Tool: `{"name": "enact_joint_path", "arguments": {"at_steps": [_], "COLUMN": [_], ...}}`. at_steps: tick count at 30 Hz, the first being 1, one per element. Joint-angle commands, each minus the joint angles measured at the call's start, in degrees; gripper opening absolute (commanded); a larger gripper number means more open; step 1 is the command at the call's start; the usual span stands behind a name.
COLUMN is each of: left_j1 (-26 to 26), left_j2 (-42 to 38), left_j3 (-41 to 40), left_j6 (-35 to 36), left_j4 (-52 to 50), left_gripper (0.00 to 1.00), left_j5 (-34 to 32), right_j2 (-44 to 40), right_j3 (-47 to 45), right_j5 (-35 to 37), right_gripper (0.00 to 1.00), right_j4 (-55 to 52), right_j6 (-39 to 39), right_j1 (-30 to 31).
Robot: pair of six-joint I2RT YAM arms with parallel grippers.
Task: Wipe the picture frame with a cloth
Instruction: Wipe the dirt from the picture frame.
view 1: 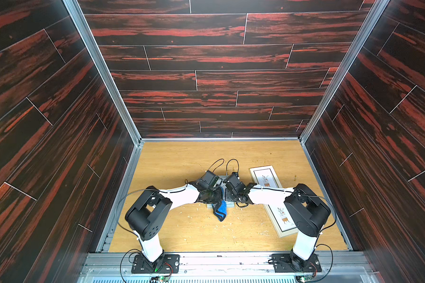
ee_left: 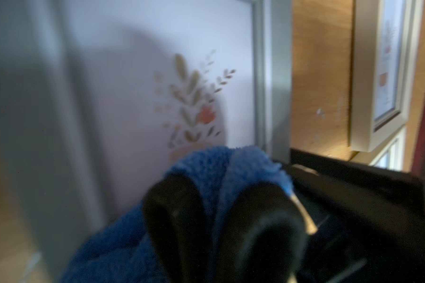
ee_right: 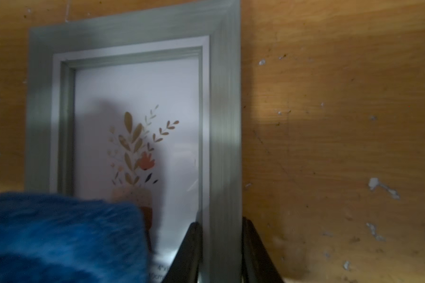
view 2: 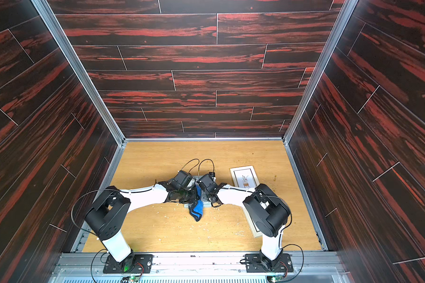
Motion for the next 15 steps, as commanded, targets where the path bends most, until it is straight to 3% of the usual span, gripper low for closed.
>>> {"name": "enact_joint_path", "arguments": {"at_steps": [1, 8, 15], "left_j1": [-0.37, 4.65, 8.80], "left_j2": [3.59, 1.40, 8.78], "left_j3": [-0.50, -1.85, 7.87], "left_j6": [-3.56, -2.33, -2.10], "left_j4": [2.03, 1.77, 4.37], "left_gripper": [0.00, 0.00, 0.00], "left_j5": [1.63, -0.34, 0.63], "right_j2": [0.90, 0.27, 0.32], "right_j3": [0.66, -0.03, 0.49], "right_j5": [1.67, 1.74, 0.61], "right_gripper": [0.07, 0.08, 0.08], "right_j4": [-1.86, -1.72, -1.22], "right_j6": [0.32, 0.36, 0.26], "right_j1": [-0.50, -0.54, -0.47]}}
